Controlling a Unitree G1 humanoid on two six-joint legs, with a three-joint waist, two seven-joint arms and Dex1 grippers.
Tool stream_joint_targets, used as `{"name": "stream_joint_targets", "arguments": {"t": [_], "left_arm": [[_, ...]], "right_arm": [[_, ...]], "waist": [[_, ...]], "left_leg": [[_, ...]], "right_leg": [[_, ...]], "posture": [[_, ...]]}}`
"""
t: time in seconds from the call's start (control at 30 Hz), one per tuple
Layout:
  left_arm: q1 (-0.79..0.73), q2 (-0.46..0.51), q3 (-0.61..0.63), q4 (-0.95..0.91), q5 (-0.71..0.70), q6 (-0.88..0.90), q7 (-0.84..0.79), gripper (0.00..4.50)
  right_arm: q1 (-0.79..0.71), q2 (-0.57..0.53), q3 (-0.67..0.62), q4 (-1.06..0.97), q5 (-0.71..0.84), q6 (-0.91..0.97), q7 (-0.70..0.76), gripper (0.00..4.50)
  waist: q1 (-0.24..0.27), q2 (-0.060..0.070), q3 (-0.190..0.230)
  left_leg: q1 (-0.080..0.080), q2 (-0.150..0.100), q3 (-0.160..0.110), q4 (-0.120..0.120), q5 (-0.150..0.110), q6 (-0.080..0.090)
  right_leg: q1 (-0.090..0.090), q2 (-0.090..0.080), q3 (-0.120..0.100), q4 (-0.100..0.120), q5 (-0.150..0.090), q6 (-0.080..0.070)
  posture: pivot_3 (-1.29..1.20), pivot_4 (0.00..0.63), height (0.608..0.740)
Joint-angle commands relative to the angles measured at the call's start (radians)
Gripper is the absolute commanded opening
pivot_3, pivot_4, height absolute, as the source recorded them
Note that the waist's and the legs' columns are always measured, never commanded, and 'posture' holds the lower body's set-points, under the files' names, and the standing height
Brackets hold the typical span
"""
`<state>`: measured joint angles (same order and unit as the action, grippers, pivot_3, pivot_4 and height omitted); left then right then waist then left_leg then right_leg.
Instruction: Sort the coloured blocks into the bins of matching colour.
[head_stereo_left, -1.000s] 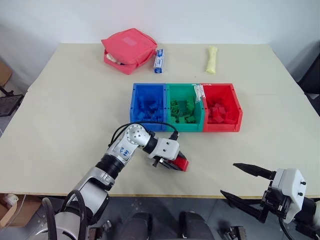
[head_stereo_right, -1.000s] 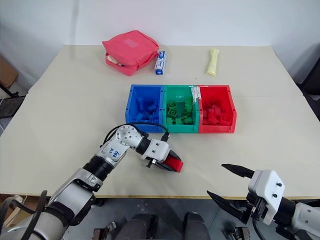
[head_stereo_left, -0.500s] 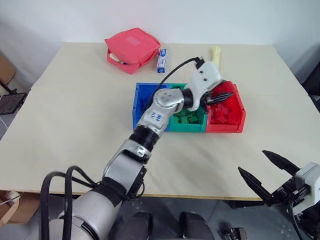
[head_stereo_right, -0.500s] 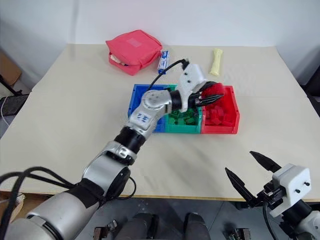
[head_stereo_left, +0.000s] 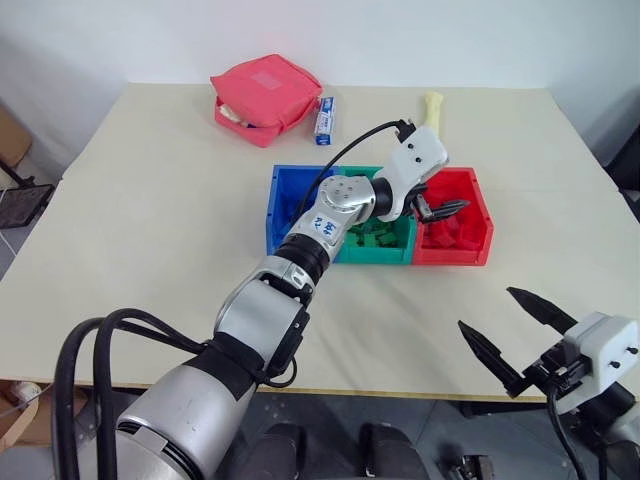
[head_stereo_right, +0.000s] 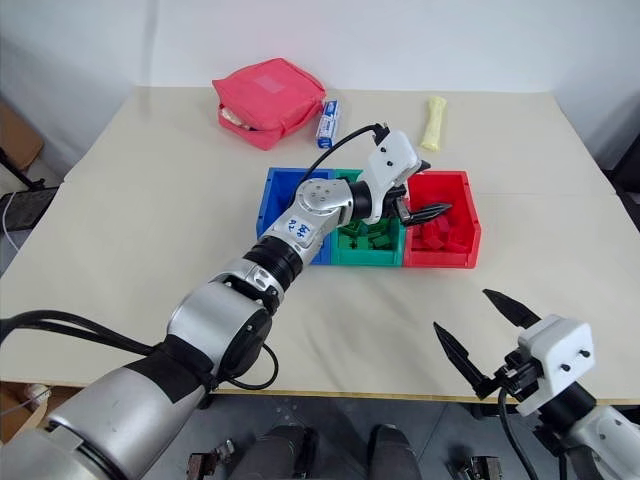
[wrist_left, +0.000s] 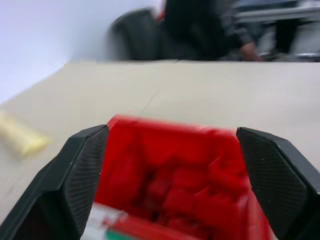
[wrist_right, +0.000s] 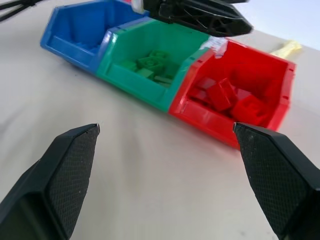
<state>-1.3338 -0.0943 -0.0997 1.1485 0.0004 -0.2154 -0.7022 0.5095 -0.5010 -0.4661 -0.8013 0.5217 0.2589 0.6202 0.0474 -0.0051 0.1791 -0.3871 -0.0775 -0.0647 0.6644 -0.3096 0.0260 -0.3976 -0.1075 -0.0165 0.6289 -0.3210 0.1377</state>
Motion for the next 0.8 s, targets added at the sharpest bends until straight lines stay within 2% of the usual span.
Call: {"name": "stream_joint_targets", "arguments": {"t": [0.03,0.17,0.27,0.37,0.47,0.6,0.8], "left_arm": [[0.104,0.089,0.001,-0.175,-0.029,-0.057,-0.133,4.3],[0.281,0.205,-0.006,-0.439,-0.089,-0.075,-0.297,4.3],[0.47,0.392,0.023,-0.678,-0.175,0.018,-0.455,4.3],[0.639,0.551,0.046,-0.824,-0.211,0.093,-0.519,4.3],[0.806,0.665,0.096,-0.94,-0.246,0.183,-0.51,4.3],[0.969,0.717,0.178,-1.016,-0.244,0.193,-0.407,4.3],[1.118,0.708,0.252,-1.128,-0.264,0.221,-0.287,4.3]], "right_arm": [[-0.033,-0.02,0.02,0.023,-0.01,-0.029,0.023,4.5],[-0.066,-0.047,0.032,0.062,0.002,-0.049,0.079,4.5],[-0.123,-0.11,0.041,0.134,0.023,-0.062,0.174,4.5],[-0.179,-0.174,0.056,0.229,0.003,-0.104,0.269,4.5],[-0.233,-0.218,0.082,0.33,-0.025,-0.166,0.349,4.5],[-0.309,-0.237,0.113,0.436,-0.034,-0.202,0.403,4.5],[-0.39,-0.239,0.152,0.537,-0.057,-0.232,0.432,4.5]], "waist": [[-0.014,0.001,0.0],[-0.026,0.002,-0.001],[-0.035,0.003,-0.001],[-0.038,0.003,-0.002],[-0.034,0.003,-0.002],[-0.013,0.003,-0.002],[-0.016,0.003,-0.002]], "left_leg": [[0.001,0.001,0.001,0.0,0.0,0.0],[0.001,0.002,0.0,0.0,0.0,-0.001],[0.001,0.002,0.001,0.0,0.0,-0.001],[0.002,0.003,0.0,0.0,0.0,-0.002],[0.002,0.002,-0.001,0.001,0.0,-0.001],[0.002,0.002,-0.006,0.002,0.0,-0.001],[0.001,0.002,-0.007,0.002,-0.001,-0.001]], "right_leg": [[0.0,0.0,0.001,0.001,0.0,0.0],[-0.001,0.001,0.002,0.008,0.0,-0.001],[-0.001,0.0,0.003,0.007,0.0,-0.001],[-0.001,-0.003,0.005,0.007,0.0,-0.001],[0.0,-0.004,0.007,0.007,0.0,-0.001],[0.004,-0.006,0.006,0.0,0.0,-0.001],[0.004,-0.006,0.006,-0.001,0.0,-0.002]], "posture": [[0.0,0.15,0.74],[0.0,0.15,0.74],[0.0,0.15,0.74],[0.0,0.15,0.74],[0.0,0.15,0.74],[0.0,0.15,0.74],[0.0,0.15,0.74]]}}
